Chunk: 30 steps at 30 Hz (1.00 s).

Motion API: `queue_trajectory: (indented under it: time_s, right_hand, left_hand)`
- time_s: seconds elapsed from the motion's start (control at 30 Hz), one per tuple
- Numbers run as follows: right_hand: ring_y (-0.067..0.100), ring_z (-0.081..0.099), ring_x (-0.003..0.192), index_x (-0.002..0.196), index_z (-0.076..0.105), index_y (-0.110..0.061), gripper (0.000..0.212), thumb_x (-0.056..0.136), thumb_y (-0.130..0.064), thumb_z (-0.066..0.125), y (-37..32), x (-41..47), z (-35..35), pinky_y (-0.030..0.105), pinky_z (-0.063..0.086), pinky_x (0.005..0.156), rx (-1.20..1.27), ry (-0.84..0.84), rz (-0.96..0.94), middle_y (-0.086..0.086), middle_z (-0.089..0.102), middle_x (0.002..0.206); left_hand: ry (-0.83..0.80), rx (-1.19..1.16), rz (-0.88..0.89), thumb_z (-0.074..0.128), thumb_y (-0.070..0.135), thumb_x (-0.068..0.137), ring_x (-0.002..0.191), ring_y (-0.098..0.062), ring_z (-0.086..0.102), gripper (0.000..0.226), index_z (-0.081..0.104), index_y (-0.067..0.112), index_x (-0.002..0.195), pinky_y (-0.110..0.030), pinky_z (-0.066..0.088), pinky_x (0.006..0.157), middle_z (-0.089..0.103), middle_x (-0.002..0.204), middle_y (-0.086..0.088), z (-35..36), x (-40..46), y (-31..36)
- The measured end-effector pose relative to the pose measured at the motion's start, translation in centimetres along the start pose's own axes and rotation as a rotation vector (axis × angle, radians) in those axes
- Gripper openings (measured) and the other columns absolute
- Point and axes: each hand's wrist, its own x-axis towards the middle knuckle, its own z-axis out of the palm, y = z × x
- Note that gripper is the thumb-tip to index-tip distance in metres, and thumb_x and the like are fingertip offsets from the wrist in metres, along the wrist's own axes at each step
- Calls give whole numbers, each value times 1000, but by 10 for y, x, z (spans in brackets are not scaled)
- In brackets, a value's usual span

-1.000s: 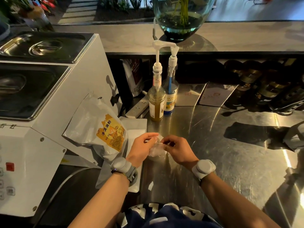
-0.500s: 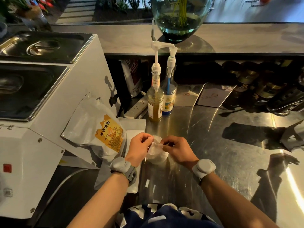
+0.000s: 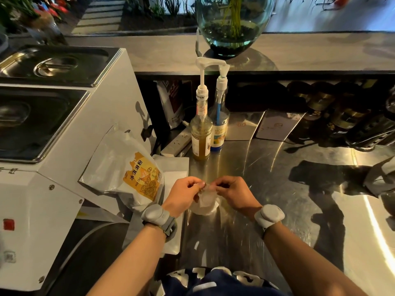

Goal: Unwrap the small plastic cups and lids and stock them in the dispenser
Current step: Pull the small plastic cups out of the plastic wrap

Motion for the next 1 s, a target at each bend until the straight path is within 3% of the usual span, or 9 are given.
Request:
queue_trajectory:
  time_s: [0.13,0.27,0.57,0.77,0.9,1.0]
  right_hand:
    - [-4,62,60,85,76,-12,9,88,-5,72,-1,-3,1,11,49,61,99,14,26,-9,70,70]
    - [-5,56,49,93,75,5,10,87,-2,72,3,-7,-1,9,44,53,187,9,53,-12,67,59]
    - [-4,53,47,92,76,5,10,86,-4,74,15,-11,-3,8,41,51,247,13,97,-13,64,54]
    - [4,43,48,90,73,4,11,88,-7,73,20,-3,-2,15,38,47,253,80,101,-5,61,58]
    - [6,45,48,89,71,-4,9,92,-12,69,19,3,1,18,39,46,281,154,120,3,68,70]
    - [11,45,49,91,69,-2,13,94,-14,68,16,6,5,22,39,46,349,215,163,8,71,75]
  left_hand:
    - [109,87,13,62,17,99,61,-9,61,14,72,12,91,-23,53,60,67,73,1,4,1,-2]
    - [81,13,-6,58,15,101,48,-19,56,16,67,6,91,-35,53,53,61,62,-5,3,-1,-5]
    - [164,-73,-92,49,16,105,41,-15,50,19,60,9,91,-31,46,46,58,58,-8,4,-4,-6]
    - [208,-138,-134,42,23,108,53,-15,51,21,54,13,93,-29,39,43,58,71,-10,-1,-5,-1]
    - [197,-263,-99,39,22,109,62,-19,59,23,56,7,103,-30,45,48,73,97,-17,-2,-6,6]
    - [202,-396,-101,40,18,109,65,-18,64,22,54,1,109,-28,53,53,70,99,-22,-1,-6,10]
